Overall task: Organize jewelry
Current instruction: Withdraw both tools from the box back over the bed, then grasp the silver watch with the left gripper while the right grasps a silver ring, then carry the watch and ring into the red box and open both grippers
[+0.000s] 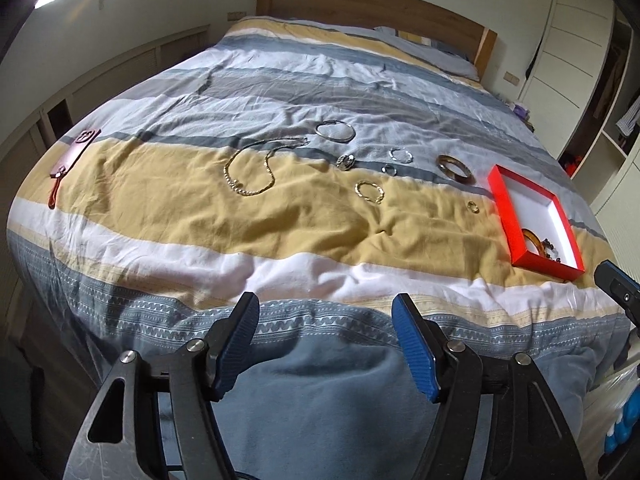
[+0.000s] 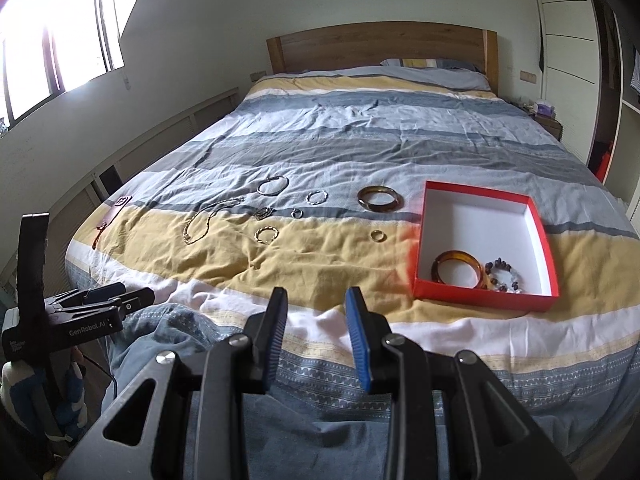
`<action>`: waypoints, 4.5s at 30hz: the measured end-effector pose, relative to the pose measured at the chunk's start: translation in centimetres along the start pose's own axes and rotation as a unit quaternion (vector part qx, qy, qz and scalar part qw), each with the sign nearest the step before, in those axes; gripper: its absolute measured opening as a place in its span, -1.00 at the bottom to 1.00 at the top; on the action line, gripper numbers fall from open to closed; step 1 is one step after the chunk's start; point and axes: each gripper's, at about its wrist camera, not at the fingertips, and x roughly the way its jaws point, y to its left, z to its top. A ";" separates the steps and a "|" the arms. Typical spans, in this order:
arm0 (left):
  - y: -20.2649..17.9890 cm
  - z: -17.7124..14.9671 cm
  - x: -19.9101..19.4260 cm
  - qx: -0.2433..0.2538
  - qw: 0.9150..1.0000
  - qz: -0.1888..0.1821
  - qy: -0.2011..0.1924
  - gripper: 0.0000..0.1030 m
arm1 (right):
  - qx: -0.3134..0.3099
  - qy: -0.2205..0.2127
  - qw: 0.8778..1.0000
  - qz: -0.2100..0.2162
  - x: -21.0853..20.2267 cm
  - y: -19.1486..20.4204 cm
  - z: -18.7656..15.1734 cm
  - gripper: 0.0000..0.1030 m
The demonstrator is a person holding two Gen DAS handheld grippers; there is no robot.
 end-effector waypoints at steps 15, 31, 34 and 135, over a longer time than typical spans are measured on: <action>0.4 1.0 4.9 0.013 0.999 0.012 0.029 0.31 | 0.011 0.053 0.999 -0.002 5.3 -1.5 -1.1 -0.44; 0.5 7.6 10.2 0.002 1.000 -0.019 0.015 0.00 | 0.000 0.071 0.997 0.017 12.6 -1.0 2.8 -0.44; 0.6 9.8 12.4 -0.005 0.999 -0.027 0.016 -0.08 | -0.003 0.074 0.997 0.021 14.7 -0.9 4.2 -0.44; -34.5 8.5 23.5 0.238 0.953 -0.178 0.062 -0.69 | 0.042 0.096 0.990 -0.098 16.3 -25.3 2.8 -0.65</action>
